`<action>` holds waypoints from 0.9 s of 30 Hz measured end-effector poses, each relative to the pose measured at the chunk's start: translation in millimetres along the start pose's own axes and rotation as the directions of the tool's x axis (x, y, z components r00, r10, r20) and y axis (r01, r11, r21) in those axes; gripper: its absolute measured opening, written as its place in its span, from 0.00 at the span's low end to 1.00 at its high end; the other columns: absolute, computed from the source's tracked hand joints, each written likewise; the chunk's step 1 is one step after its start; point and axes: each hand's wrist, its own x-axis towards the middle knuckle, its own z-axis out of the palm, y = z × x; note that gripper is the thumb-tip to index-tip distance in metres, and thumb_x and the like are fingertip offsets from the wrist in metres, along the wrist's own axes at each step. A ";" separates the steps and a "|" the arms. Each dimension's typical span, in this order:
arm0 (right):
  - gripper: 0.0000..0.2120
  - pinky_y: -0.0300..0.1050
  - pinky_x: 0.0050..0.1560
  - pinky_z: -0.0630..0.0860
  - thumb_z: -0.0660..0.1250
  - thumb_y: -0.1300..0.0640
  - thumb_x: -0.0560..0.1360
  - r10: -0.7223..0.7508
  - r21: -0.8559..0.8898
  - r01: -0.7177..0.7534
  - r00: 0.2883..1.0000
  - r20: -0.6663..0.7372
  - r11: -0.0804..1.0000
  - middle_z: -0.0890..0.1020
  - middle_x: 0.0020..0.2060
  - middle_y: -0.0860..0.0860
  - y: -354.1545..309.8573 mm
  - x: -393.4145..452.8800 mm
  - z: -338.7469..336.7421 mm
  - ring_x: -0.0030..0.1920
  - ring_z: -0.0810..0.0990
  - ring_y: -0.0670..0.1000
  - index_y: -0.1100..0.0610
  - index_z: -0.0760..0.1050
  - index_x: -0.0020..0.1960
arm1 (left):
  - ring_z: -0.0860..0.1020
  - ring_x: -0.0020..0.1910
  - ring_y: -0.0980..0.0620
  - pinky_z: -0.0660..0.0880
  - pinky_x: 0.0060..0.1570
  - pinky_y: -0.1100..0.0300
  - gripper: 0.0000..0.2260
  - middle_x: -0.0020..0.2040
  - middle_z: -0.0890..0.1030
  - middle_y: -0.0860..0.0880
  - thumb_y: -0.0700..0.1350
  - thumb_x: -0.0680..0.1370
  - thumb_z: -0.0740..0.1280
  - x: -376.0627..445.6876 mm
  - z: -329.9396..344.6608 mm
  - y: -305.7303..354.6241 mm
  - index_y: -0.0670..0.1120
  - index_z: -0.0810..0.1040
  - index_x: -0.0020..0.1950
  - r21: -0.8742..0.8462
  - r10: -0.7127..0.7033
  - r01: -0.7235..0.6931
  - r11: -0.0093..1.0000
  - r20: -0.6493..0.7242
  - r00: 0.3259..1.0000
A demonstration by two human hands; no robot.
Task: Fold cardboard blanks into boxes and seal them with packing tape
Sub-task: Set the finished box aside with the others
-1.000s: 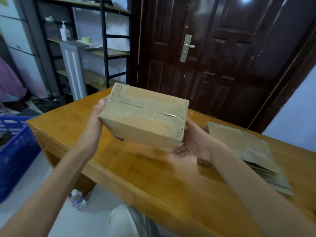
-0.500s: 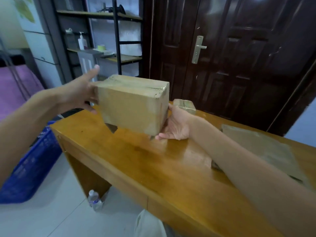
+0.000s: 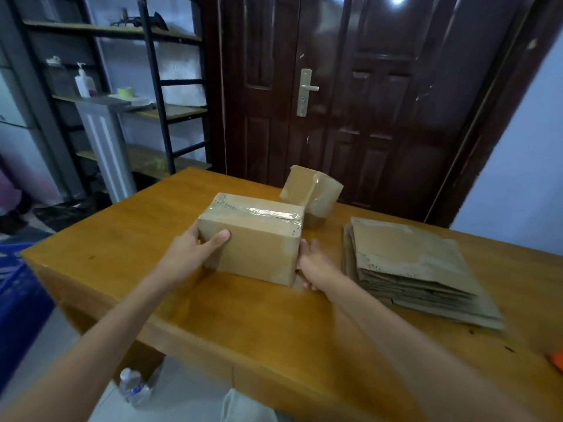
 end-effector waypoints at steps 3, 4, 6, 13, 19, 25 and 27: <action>0.27 0.53 0.44 0.81 0.40 0.32 0.83 -0.053 -0.058 0.049 0.996 -0.072 0.997 0.82 0.48 0.53 6.4 6.8 6.2 0.41 0.81 0.55 0.48 0.65 0.67 | 0.76 0.61 0.52 0.76 0.48 0.65 0.33 0.64 0.77 0.56 0.66 0.79 0.66 -3.0 2.8 -3.0 0.54 0.66 0.81 0.025 0.027 -0.026 0.999 -0.040 0.999; 0.27 0.57 0.49 0.83 0.40 0.31 0.82 -0.051 -0.050 0.047 0.995 -0.084 0.998 0.82 0.47 0.53 7.7 8.4 7.4 0.43 0.83 0.57 0.48 0.65 0.65 | 0.76 0.61 0.52 0.74 0.47 0.66 0.33 0.63 0.77 0.56 0.67 0.79 0.66 -4.1 4.0 -4.8 0.54 0.66 0.81 0.029 0.032 -0.030 0.999 -0.059 0.998; 0.25 0.59 0.50 0.84 0.41 0.31 0.82 -0.037 -0.011 0.036 0.997 -0.073 0.999 0.83 0.48 0.54 6.3 6.4 8.6 0.43 0.84 0.58 0.47 0.64 0.64 | 0.76 0.62 0.51 0.74 0.48 0.64 0.37 0.64 0.78 0.55 0.73 0.76 0.64 -10.3 7.5 -8.6 0.56 0.66 0.81 0.016 0.031 -0.029 0.999 -0.095 0.995; 0.09 0.45 0.37 0.76 0.62 0.47 0.84 -0.383 -0.223 0.315 0.817 -0.430 0.922 0.80 0.35 0.45 -10.6 -14.4 -66.4 0.37 0.80 0.47 0.47 0.75 0.47 | 0.77 0.65 0.50 0.76 0.61 0.48 0.33 0.66 0.76 0.56 0.79 0.72 0.58 -15.0 10.4 -20.2 0.65 0.68 0.73 -0.158 0.018 -0.039 0.987 -0.127 0.992; 0.27 0.58 0.62 0.74 0.61 0.34 0.79 -0.296 -0.453 0.070 0.842 -0.452 0.889 0.74 0.67 0.57 -49.7 117.3 -162.1 0.68 0.73 0.60 0.51 0.69 0.70 | 0.71 0.59 0.77 0.69 0.54 0.63 0.25 0.59 0.71 0.82 0.74 0.72 0.59 -11.2 24.8 -10.5 0.74 0.64 0.69 -0.224 0.056 -0.090 0.971 -0.154 0.986; 0.64 0.67 0.74 0.68 0.68 0.20 0.64 0.122 -0.334 -0.158 0.985 -0.125 0.929 0.60 0.81 0.61 -24.6 200.8 -168.2 0.78 0.63 0.67 0.53 0.47 0.85 | 0.71 0.67 0.72 0.70 0.62 0.58 0.48 0.69 0.72 0.75 0.84 0.63 0.62 -2.3 21.0 -22.5 0.66 0.61 0.80 -0.232 0.068 -0.106 0.967 -0.163 0.984; 0.63 0.65 0.68 0.74 0.73 0.22 0.60 0.075 -0.320 -0.111 0.990 -0.123 0.941 0.66 0.77 0.59 -21.1 206.4 -161.4 0.74 0.70 0.65 0.53 0.53 0.83 | 0.72 0.66 0.72 0.70 0.62 0.60 0.50 0.68 0.73 0.74 0.84 0.62 0.63 -2.0 21.2 -21.3 0.63 0.62 0.80 -0.249 0.075 -0.114 0.962 -0.162 0.984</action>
